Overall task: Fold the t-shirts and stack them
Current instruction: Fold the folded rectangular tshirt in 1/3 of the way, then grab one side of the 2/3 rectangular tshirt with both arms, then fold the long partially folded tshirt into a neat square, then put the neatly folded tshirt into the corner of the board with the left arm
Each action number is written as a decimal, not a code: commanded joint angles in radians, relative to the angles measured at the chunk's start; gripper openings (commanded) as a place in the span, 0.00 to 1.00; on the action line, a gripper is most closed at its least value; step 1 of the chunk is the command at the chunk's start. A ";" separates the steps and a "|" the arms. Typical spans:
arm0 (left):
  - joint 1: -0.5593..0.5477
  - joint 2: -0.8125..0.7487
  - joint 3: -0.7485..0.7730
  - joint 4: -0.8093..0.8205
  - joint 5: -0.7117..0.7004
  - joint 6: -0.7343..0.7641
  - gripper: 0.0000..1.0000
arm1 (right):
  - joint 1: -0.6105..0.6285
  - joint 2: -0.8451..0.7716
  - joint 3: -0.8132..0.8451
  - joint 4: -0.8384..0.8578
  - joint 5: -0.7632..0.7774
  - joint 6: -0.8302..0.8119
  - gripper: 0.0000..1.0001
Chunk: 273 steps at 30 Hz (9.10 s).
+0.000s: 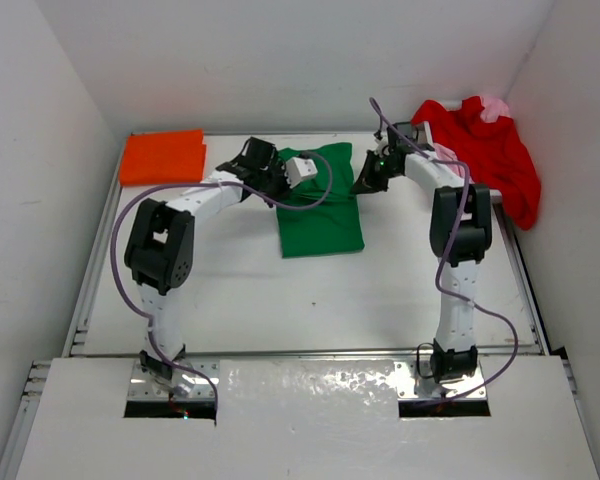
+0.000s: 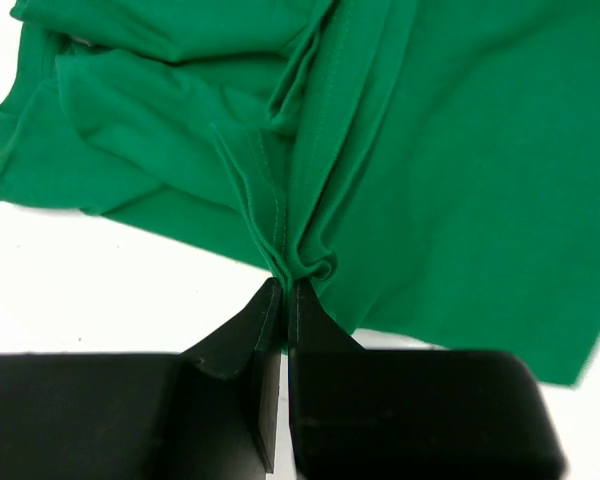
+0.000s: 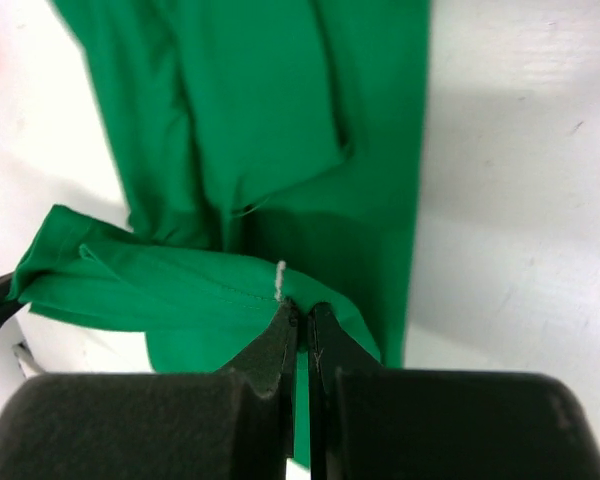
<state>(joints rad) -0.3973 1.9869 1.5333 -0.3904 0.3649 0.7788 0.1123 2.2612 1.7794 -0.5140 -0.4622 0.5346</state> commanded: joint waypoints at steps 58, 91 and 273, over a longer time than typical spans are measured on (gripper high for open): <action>-0.267 -0.045 -0.335 0.007 -0.178 0.224 0.51 | -0.002 -0.295 -0.706 0.235 -0.085 0.015 0.39; -0.388 -0.599 -0.568 -0.474 -0.153 0.126 0.00 | 0.260 -1.059 -1.120 -0.050 0.037 -0.047 0.00; 0.370 0.270 0.786 -0.251 -0.471 -0.332 0.00 | 0.029 -0.469 -0.607 0.051 0.255 -0.130 0.58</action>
<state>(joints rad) -0.0380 2.3604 2.2662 -0.7536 -0.0902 0.4221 0.1459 1.8057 1.1416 -0.4576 -0.2173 0.4179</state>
